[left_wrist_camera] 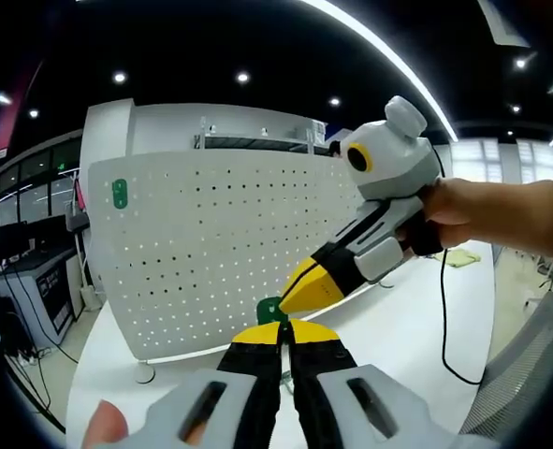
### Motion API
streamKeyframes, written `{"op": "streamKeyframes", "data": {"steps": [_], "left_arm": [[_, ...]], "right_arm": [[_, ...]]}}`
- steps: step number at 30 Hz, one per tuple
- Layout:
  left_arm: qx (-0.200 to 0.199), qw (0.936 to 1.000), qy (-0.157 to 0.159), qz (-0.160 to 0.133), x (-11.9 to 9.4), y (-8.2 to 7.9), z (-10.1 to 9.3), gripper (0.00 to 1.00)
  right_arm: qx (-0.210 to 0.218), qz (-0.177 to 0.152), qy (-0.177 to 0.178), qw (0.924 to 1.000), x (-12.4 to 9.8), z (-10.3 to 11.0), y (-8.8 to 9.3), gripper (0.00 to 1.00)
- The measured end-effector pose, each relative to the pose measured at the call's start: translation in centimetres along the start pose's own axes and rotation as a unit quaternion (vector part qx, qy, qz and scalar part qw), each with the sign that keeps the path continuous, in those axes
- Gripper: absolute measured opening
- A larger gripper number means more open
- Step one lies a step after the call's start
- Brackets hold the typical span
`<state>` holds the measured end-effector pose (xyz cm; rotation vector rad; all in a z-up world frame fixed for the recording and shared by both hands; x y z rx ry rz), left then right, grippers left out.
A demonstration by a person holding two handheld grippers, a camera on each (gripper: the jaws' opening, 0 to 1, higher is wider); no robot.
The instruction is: Insert the hook assembly into the mounting plate slot until the hook locks in place.
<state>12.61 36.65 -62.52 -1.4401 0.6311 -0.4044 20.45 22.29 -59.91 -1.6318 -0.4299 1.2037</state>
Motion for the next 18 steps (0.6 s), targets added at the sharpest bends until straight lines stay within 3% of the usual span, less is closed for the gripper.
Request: {"op": "streamKeyframes", "data": {"steps": [10, 18], "left_arm": [[0.029, 0.9994, -0.013, -0.012, -0.04, -0.38, -0.18, 0.04], [0.048, 0.9982, -0.033, -0.016, 0.03, -0.52, -0.64, 0.14]], "right_arm": [[0.016, -0.007, 0.006, 0.9998, -0.36, 0.07, -0.29, 0.0], [0.025, -0.015, 0.011, 0.9995, -0.56, 0.38, -0.58, 0.0]]}}
Point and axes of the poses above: the point that each gripper's makers call its tool centre point, and the gripper's own axes: x roughly forward along the fingers, z roughly to its left, y roughly out of its underside, the point moved 10 cm from there along -x, roughly backward along the fingers, and after that the axes turned 6 degrees about y, right-handed, at the moved point
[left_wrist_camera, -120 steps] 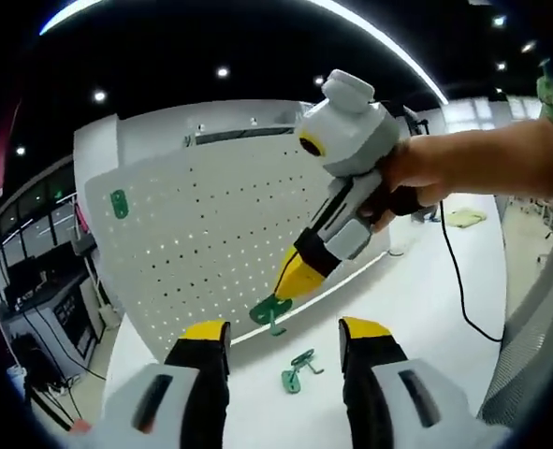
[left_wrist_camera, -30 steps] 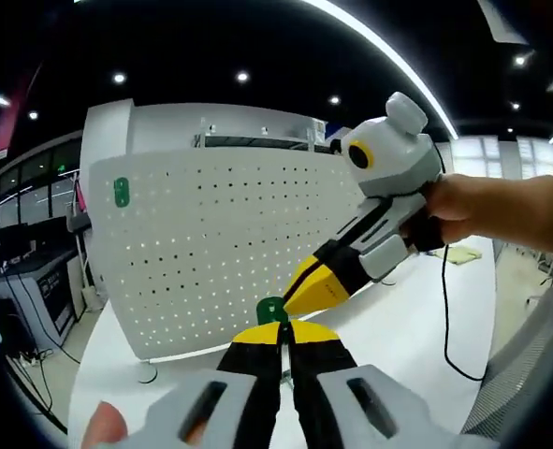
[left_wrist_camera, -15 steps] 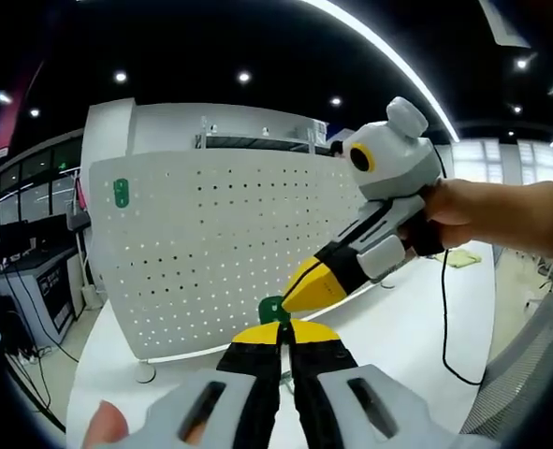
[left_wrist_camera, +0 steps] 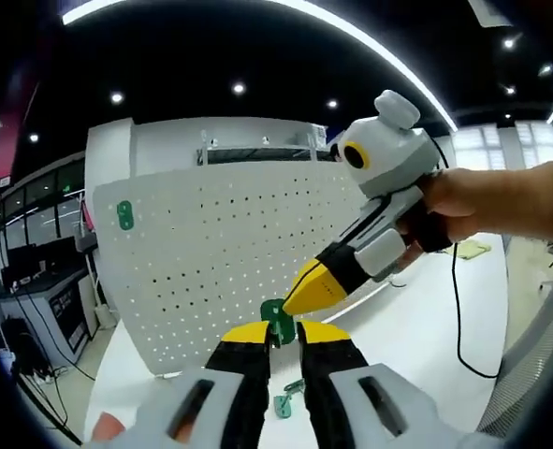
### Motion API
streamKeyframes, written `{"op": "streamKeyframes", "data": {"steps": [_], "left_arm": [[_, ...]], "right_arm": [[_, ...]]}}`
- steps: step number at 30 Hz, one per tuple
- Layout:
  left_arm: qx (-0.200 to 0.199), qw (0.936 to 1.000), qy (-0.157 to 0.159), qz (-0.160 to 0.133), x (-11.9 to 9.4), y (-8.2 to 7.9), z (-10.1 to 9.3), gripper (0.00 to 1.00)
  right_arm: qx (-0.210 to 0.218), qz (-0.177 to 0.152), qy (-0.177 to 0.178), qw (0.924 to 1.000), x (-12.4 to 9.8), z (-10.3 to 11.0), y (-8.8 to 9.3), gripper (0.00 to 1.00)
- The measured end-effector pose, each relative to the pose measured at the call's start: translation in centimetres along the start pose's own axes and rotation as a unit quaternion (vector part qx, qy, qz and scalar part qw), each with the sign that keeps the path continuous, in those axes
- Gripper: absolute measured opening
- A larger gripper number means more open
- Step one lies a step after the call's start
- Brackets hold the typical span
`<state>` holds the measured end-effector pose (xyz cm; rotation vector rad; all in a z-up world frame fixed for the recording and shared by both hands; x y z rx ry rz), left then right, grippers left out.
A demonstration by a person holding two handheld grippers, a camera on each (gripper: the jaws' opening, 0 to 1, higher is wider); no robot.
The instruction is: Insert the hook assembly into the mounting plate slot until the hook locks in place.
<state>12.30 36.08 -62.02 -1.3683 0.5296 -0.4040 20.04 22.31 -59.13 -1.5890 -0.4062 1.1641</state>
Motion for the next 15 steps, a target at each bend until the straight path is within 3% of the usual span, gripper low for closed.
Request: {"op": "streamKeyframes", "data": {"steps": [7, 15], "left_arm": [[-0.012, 0.9995, -0.028, -0.007, -0.1, -0.1, 0.6, 0.14], [-0.035, 0.9988, -0.031, -0.014, 0.4, -0.2, 1.0, 0.09]], "right_arm": [[0.003, -0.009, -0.004, 0.9999, -0.2, 0.5, -0.5, 0.0], [0.011, -0.02, -0.011, 0.9997, -0.2, 0.8, -1.1, 0.0]]}}
Point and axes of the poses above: the point that each gripper's makers call its tool centre point, and the gripper's own axes: x roughly forward along the fingers, z roughly to its left, y roughly out of its underside, the point moved 10 cm from there along -x, roughly backward along the fingers, and after that the axes turned 6 degrees about y, right-handed, at the moved point
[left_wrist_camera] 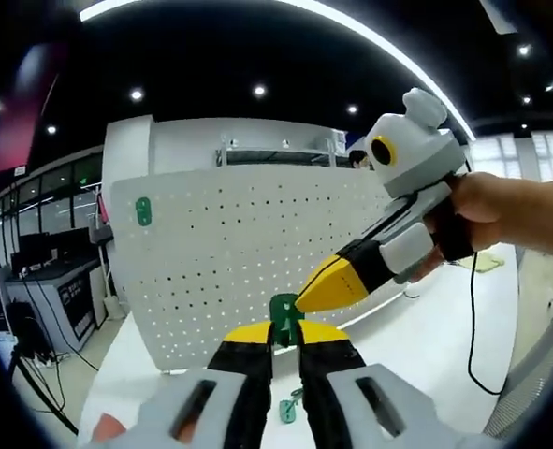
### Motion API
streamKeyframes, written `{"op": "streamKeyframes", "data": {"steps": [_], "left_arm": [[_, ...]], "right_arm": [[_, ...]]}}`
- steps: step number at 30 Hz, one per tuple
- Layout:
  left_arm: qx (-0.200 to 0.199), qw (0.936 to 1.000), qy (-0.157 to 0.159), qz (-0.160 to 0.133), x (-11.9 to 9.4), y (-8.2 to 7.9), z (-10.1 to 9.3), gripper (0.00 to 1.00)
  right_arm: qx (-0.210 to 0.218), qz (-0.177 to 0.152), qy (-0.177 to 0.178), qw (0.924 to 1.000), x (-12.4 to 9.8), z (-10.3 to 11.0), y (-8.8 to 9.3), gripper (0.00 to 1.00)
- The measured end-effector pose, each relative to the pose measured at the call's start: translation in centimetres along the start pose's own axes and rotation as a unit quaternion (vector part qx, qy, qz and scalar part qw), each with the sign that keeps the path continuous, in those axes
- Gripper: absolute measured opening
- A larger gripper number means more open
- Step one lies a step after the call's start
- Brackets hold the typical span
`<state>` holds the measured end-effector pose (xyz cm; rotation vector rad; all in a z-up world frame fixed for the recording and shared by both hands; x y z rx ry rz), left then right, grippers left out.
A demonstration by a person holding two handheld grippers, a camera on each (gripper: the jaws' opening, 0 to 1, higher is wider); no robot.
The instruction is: Insert the hook assembly into the mounting plate slot until the hook locks in place.
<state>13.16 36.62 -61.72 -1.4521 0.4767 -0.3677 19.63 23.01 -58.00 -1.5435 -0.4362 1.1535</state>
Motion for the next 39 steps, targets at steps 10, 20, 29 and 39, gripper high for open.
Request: {"op": "streamKeyframes", "data": {"steps": [10, 20, 29, 39], "left_arm": [[-0.008, 0.9999, -0.006, -0.006, 0.31, -0.2, 0.27, 0.06], [-0.013, 0.9999, -0.006, -0.008, 0.29, -0.21, 0.26, 0.04], [-0.019, 0.9998, -0.003, -0.005, 0.17, -0.22, 0.14, 0.03], [-0.023, 0.9997, -0.003, 0.0, 0.19, -0.28, 0.06, 0.03]], "right_arm": [[0.003, -0.005, -0.007, 1.0, 0.11, 0.34, -0.31, 0.0], [0.003, -0.005, -0.008, 1.0, 0.15, 0.45, -0.46, 0.0], [0.006, -0.006, -0.008, 0.9999, 0.11, 0.5, -0.44, 0.0], [-0.007, -0.015, -0.002, 0.9999, -0.33, 0.42, -0.63, 0.06]]}}
Point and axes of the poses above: the point that each gripper's makers call its tool centre point, and the gripper's own axes: x roughly forward along the fingers, z roughly to its left, y roughly out of its underside, the point moved 10 cm from there along -x, roughly backward along the fingers, and after that the axes turned 6 degrees about y, right-handed, at the moved point
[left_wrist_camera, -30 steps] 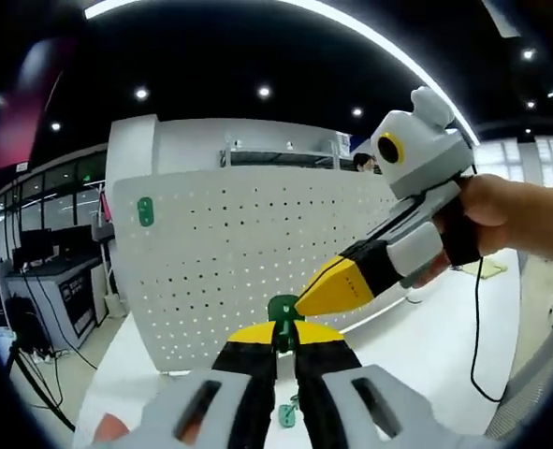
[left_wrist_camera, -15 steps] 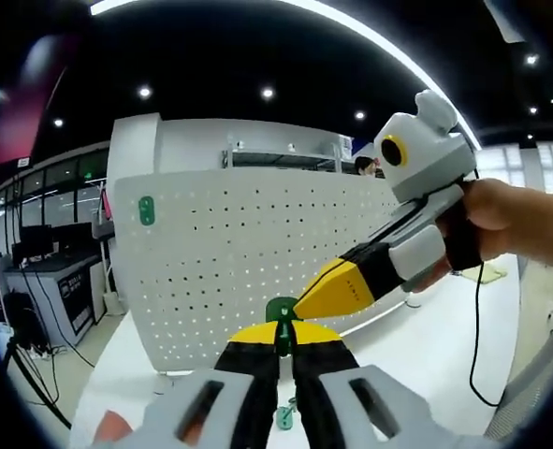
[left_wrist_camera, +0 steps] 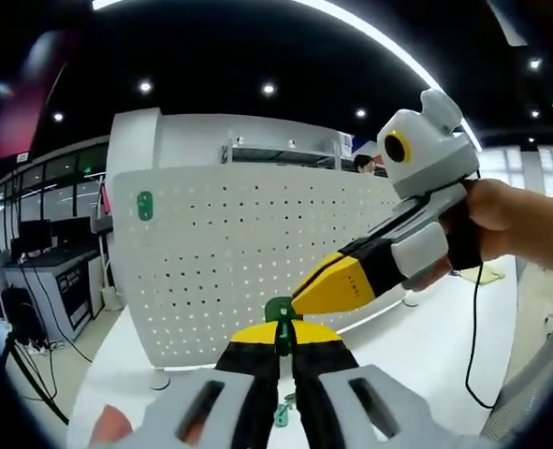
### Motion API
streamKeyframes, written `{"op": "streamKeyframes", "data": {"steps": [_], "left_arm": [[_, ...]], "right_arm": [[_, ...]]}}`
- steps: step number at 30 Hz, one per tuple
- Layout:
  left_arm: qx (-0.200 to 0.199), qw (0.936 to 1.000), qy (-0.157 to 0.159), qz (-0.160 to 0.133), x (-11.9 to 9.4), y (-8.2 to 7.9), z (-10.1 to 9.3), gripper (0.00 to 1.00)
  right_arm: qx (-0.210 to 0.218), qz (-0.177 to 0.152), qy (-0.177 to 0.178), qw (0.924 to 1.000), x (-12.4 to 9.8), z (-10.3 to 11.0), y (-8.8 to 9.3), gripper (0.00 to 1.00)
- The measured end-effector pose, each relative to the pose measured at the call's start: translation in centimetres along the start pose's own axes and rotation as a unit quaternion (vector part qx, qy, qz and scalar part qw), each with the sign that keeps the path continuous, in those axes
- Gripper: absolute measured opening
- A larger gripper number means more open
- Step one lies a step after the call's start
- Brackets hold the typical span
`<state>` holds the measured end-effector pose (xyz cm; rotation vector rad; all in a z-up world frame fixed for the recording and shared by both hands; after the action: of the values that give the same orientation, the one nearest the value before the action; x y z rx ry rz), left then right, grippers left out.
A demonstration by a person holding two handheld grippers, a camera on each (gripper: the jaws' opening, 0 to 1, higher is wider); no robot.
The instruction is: Insert the hook assembly into the mounting plate slot until the hook locks in place.
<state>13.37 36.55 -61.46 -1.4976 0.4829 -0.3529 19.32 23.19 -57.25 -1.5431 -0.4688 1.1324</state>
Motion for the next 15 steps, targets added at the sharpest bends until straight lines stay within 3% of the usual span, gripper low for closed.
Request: {"op": "streamKeyframes", "data": {"steps": [15], "left_arm": [[0.002, 1.0, 0.002, 0.003, 0.3, -0.7, -0.1, 0.03]], "right_arm": [[-0.012, -0.017, 0.027, 0.9994, -2.1, -1.3, 0.7, 0.3]]}}
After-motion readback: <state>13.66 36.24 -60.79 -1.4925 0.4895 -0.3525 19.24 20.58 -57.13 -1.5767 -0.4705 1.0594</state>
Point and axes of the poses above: the point that each gripper's makers call its tool centre point, and the gripper's own axes: x roughly forward along the fingers, z roughly to its left, y roughly out of its underside, the point moved 10 cm from there along -x, roughly backward along the fingers, and after that the axes turned 6 degrees about y, right-handed, at the moved point
